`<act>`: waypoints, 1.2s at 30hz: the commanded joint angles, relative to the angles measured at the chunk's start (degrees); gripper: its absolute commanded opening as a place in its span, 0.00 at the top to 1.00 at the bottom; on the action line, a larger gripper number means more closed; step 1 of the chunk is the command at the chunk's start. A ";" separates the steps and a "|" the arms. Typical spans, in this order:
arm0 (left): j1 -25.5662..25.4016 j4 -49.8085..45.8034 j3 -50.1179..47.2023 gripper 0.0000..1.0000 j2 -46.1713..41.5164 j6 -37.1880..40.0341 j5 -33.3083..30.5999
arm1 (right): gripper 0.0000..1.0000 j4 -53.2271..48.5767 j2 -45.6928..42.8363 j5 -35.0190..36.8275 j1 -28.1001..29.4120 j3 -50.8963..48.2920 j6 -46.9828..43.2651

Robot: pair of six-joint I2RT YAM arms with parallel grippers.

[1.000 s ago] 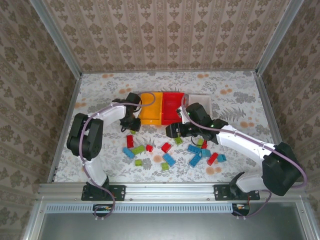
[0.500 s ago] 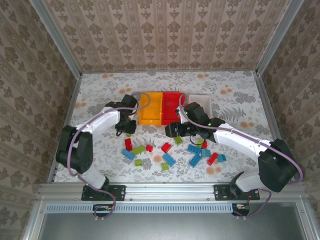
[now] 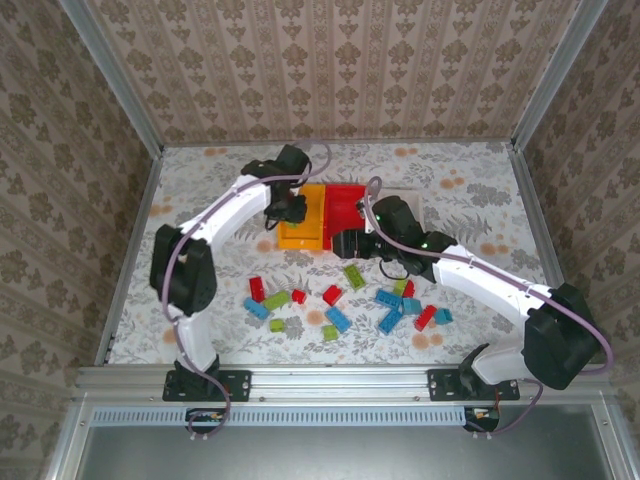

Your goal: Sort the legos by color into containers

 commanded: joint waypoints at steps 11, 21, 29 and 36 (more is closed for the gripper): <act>-0.69 -2.53 5.53 0.53 7.09 -2.78 3.28 | 0.30 -9.34 -2.91 3.84 -1.27 -1.49 -4.14; -1.73 -0.78 0.63 0.48 -3.89 -4.75 2.34 | 0.34 -19.71 -4.27 2.67 -0.02 -0.45 -13.17; -3.77 11.63 -23.50 0.44 -27.85 -7.58 5.67 | 0.33 -24.07 -1.04 1.56 12.95 -0.62 -17.30; -6.48 15.73 -41.27 0.43 -48.12 -10.99 6.51 | 0.29 -22.38 10.30 0.31 18.26 1.99 -13.12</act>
